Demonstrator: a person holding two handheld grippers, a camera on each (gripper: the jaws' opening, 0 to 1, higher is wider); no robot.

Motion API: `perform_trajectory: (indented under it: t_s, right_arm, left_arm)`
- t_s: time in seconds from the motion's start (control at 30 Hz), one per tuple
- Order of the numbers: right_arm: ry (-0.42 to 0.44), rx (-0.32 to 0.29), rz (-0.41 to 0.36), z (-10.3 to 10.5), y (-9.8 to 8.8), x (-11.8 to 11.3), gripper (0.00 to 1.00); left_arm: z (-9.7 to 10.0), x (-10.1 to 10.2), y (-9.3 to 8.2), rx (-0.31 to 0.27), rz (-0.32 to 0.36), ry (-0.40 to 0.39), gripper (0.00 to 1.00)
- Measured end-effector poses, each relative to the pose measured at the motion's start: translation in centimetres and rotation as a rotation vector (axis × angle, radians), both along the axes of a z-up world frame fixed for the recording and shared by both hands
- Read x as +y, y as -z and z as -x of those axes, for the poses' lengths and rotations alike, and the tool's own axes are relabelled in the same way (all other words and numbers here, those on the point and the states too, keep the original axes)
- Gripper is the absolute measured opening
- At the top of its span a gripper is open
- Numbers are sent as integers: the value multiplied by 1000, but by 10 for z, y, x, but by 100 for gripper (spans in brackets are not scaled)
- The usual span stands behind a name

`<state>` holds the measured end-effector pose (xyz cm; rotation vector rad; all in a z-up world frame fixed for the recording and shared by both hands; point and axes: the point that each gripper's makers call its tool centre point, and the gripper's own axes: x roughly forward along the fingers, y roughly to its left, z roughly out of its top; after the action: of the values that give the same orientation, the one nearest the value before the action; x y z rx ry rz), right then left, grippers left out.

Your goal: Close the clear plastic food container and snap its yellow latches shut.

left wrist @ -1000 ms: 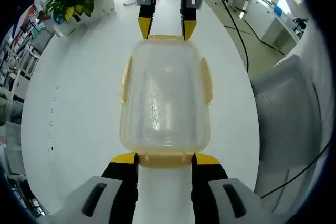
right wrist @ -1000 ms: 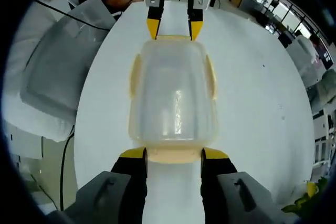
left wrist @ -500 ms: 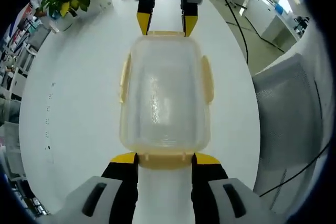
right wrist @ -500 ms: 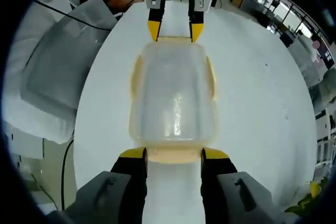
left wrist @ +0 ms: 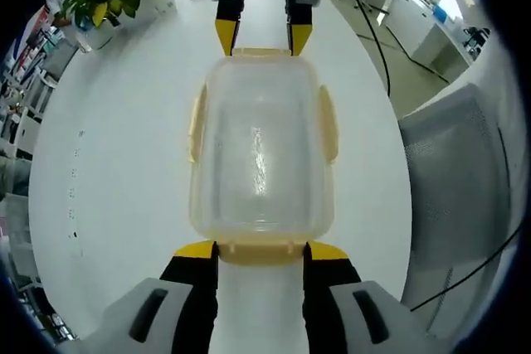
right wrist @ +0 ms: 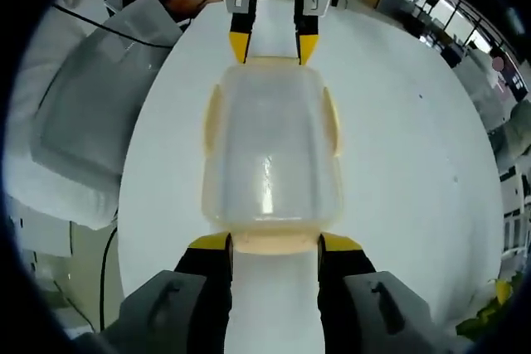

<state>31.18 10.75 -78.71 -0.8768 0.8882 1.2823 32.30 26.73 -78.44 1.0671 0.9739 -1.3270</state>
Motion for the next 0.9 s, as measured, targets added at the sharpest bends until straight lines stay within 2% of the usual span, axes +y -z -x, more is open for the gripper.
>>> perform_trajectory:
  t_s: [0.17, 0.3, 0.43, 0.57, 0.63, 0.7, 0.8, 0.9]
  right_arm:
    - [6, 9, -2, 1, 1, -1, 36]
    - [21, 23, 12, 2, 9, -4, 36]
    - [35, 47, 12, 6, 14, -8, 32]
    - [113, 92, 22, 8, 18, -17, 42]
    - [124, 97, 22, 8, 17, -23, 42]
    - [152, 94, 31, 7, 17, -31, 41]
    - [244, 117, 28, 6, 13, -39, 40]
    - [410, 153, 30, -1, 7, -49, 36]
  left_arm:
    - [0, 0, 1, -7, -18, 10, 34]
    - [0, 1, 5, -5, -30, 7, 34]
    - [-1, 3, 6, 2, -26, -6, 34]
    - [-4, 19, 11, -7, -78, -29, 33]
    - [-5, 29, 12, -5, -97, -50, 32]
    - [-7, 38, 9, -3, -91, -122, 32]
    - [-10, 43, 0, 31, -41, -274, 35]
    - [-5, 40, -9, 139, 33, -471, 50]
